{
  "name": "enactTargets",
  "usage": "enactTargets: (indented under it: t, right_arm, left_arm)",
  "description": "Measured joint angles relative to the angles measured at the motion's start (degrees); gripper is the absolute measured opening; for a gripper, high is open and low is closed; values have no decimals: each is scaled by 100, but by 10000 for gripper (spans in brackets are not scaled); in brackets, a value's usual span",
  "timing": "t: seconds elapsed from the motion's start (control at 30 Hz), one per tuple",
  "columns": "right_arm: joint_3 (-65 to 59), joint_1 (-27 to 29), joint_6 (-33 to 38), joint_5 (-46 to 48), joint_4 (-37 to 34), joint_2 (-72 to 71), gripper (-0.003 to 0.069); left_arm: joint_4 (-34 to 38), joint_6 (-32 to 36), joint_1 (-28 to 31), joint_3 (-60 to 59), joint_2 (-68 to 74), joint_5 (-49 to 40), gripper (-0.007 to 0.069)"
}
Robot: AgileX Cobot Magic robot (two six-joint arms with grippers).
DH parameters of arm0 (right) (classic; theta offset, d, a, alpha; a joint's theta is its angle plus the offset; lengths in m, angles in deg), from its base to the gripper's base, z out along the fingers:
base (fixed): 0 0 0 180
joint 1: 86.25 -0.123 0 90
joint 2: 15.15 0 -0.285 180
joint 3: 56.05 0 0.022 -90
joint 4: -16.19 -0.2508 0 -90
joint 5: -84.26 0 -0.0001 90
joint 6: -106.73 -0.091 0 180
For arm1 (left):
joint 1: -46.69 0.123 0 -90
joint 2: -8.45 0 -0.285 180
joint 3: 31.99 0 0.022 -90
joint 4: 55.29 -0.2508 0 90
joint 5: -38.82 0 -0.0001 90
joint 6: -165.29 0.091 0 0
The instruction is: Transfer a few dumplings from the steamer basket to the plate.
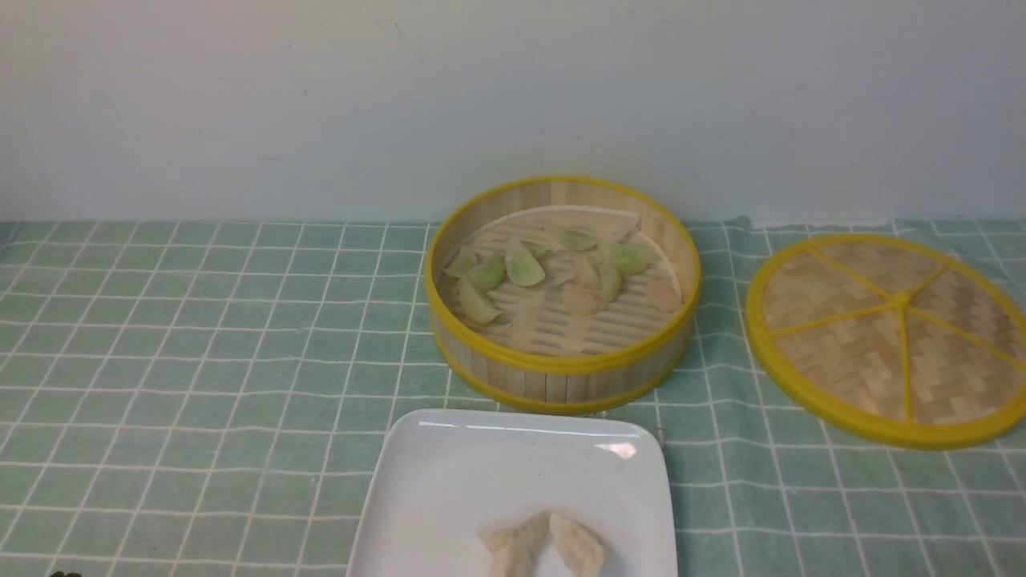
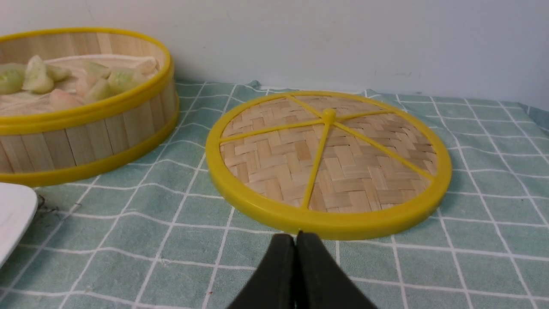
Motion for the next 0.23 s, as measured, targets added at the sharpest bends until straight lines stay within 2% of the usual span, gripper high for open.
enactTargets:
  t: [0.23]
  right_arm:
    - [0, 0, 25, 0, 0, 0, -13]
  left_arm:
    - [0, 0, 0, 0, 0, 0, -6]
